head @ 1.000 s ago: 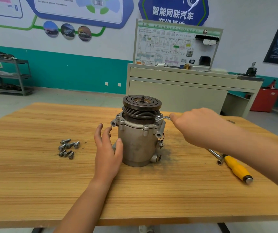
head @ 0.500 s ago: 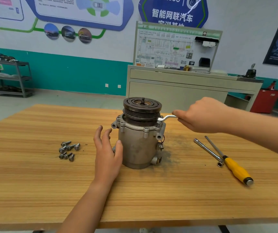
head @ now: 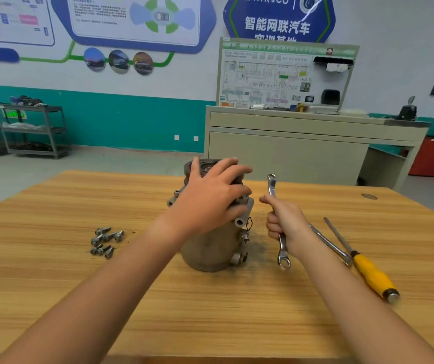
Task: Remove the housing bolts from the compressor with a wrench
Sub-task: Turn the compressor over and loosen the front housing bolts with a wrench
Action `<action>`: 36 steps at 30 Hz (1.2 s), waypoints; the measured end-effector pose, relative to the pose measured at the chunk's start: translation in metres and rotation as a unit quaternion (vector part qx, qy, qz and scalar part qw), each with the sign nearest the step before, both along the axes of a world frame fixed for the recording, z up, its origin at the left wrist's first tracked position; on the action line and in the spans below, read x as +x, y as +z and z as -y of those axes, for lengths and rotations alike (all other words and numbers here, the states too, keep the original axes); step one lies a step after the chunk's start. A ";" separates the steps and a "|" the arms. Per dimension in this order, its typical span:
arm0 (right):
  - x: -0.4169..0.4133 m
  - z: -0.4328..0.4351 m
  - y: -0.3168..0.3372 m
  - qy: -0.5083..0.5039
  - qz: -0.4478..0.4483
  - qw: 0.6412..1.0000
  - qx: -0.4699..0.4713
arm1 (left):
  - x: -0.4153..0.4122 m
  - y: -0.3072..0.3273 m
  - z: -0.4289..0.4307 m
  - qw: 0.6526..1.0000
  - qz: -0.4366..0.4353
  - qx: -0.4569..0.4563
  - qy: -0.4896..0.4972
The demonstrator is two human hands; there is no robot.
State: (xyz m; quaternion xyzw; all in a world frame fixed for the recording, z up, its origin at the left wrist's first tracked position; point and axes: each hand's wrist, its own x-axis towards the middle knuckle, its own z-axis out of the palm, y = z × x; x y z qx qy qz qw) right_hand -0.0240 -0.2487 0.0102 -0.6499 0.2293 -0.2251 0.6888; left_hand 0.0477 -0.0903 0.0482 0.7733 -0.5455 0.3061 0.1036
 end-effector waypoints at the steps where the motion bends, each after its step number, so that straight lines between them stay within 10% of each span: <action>1: 0.003 -0.002 -0.001 0.012 0.000 1.000 -0.002 | 0.004 0.003 0.005 0.999 0.005 0.044 0.019; 6: 0.011 -0.007 -0.008 0.052 0.018 0.998 -0.003 | 0.006 0.011 0.011 0.999 -0.025 0.048 -0.004; 15: 0.012 -0.003 -0.014 0.082 0.029 0.996 0.025 | 0.018 0.021 -0.064 0.922 -0.107 -0.372 -0.011; 21: 0.013 -0.005 -0.017 0.070 0.036 0.997 0.020 | 0.054 -0.087 -0.178 0.844 -0.352 -0.299 0.274; 36: 0.006 -0.024 -0.016 0.025 0.027 0.999 0.019 | 0.091 -0.129 -0.187 0.867 -0.306 -0.146 0.365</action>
